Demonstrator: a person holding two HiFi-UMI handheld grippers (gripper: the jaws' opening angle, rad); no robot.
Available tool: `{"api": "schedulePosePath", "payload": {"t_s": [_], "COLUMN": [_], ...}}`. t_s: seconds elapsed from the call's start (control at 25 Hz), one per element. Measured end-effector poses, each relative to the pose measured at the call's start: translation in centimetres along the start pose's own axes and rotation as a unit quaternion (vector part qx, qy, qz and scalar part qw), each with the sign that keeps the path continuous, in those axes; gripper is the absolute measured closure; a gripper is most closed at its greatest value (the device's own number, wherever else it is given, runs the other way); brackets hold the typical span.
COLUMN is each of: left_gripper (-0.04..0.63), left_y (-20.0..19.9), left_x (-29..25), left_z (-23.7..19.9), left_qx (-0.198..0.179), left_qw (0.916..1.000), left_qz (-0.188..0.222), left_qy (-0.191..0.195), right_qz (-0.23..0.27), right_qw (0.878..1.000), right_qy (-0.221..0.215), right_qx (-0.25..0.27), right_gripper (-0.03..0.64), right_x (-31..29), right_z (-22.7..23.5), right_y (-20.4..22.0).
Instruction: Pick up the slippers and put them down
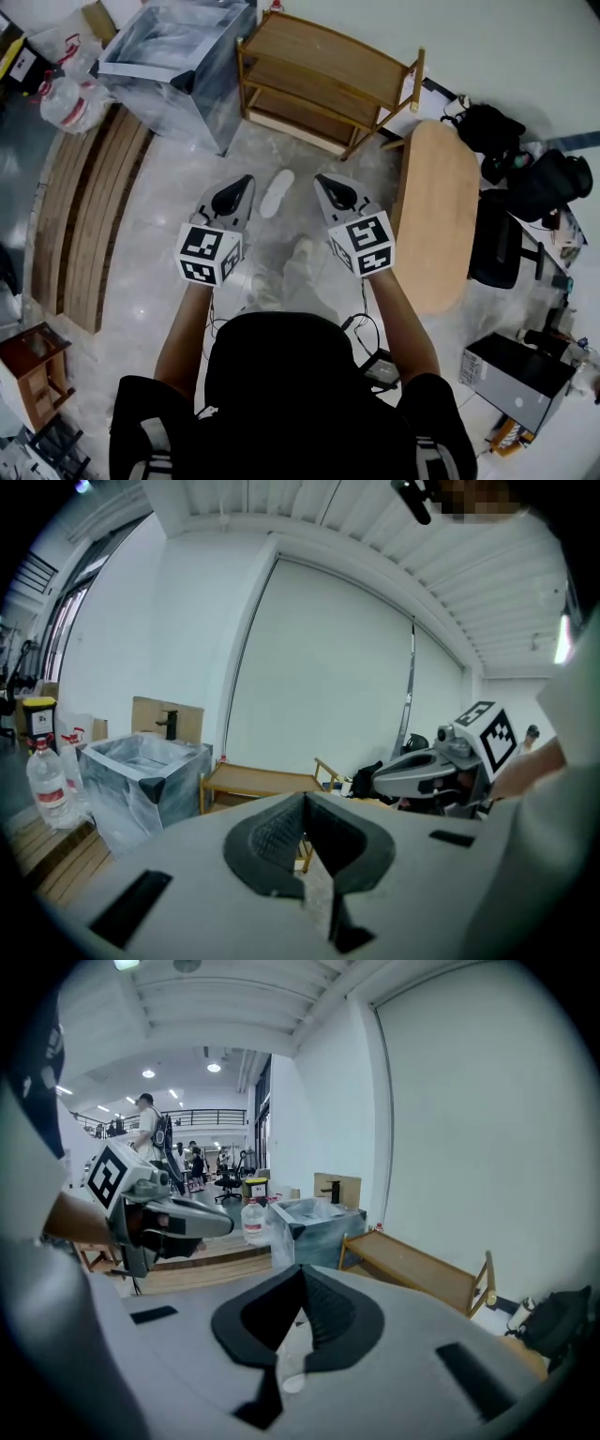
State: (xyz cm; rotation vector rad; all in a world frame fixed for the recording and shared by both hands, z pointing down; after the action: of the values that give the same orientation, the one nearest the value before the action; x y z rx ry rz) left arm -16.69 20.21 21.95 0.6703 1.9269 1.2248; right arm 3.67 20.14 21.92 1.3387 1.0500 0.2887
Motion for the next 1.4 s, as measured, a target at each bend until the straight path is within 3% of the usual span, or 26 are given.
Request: {"api": "schedulePosePath", "payload": {"t_s": [0.56,0.88,1.4], "left_gripper": [0.589,0.589,0.589], "left_y": [-3.0,-4.1,-6.8], "left_x": [10.4,13.1,12.2], "left_z": [1.8,2.9,8.6], "left_qx": [-0.013,-0.018,-0.038], "left_qw": [0.9971,0.9945,0.9912], "left_qz": [0.073,0.101,0.126], "left_qy": [0.014,0.019,0.017], "right_qz": [0.046,0.072,0.114], "right_qw": [0.998,0.996,0.991], "right_qy": [0.029,0.043,0.055], "right_qx": [0.021,0.037,0.030], "right_gripper": [0.618,0.618,0.618], "right_x": [5.1,7.6,12.6], "right_z": [-7.4,-9.4,-5.6], "right_y": [-5.0,-6.2,-6.2]}}
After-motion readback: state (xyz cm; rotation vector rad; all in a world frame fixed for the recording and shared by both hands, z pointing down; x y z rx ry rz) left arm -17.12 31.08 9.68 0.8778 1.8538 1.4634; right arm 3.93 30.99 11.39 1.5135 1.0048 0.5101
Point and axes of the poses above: the fingertips, and each gripper's own axes: x backward along the fingers, z to its right, y out of its underside, the point moved 8 cm from there along x, backward along the fingers, and after that the axes turned 6 degrees about x, right-handed, at the moved point
